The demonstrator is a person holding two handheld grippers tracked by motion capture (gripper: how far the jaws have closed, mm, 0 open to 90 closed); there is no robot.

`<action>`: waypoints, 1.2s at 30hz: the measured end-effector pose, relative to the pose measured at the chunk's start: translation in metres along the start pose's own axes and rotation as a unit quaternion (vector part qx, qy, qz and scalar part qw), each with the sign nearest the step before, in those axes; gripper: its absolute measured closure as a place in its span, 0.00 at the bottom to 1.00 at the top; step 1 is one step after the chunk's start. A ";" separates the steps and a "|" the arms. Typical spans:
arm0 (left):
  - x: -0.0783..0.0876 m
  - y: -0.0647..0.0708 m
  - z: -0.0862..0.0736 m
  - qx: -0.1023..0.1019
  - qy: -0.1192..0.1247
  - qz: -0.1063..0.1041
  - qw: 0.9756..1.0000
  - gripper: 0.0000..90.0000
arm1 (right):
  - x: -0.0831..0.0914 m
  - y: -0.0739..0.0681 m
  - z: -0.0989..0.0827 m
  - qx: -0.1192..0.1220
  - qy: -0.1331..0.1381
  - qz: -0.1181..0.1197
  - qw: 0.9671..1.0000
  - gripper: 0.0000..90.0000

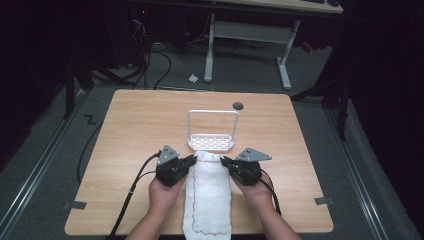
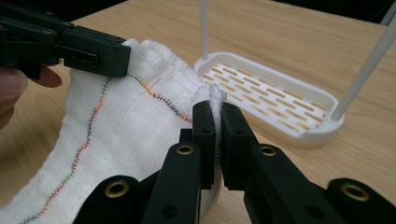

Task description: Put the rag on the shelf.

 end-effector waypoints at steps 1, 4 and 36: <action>0.002 0.000 0.003 -0.001 0.004 0.001 1.000 0.93 | 0.002 -0.001 0.003 0.001 0.004 -0.001 1.000 0.96; 0.009 0.002 0.011 0.000 0.019 0.001 1.000 0.93 | 0.008 -0.005 0.012 0.001 0.019 -0.004 1.000 0.96; 0.049 0.033 0.108 -0.064 0.118 0.008 0.991 0.93 | 0.064 -0.001 0.099 0.028 0.129 -0.016 0.991 0.96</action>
Point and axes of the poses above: each handheld gripper's, and its own axes: x roughly backward along the jaws, z roughly out of its top, y roughly to its right, the point moved 5 cm from there along -x, roughly forward along the jaws, and after that the axes turned 3 degrees about -y, right-handed, at the moved point
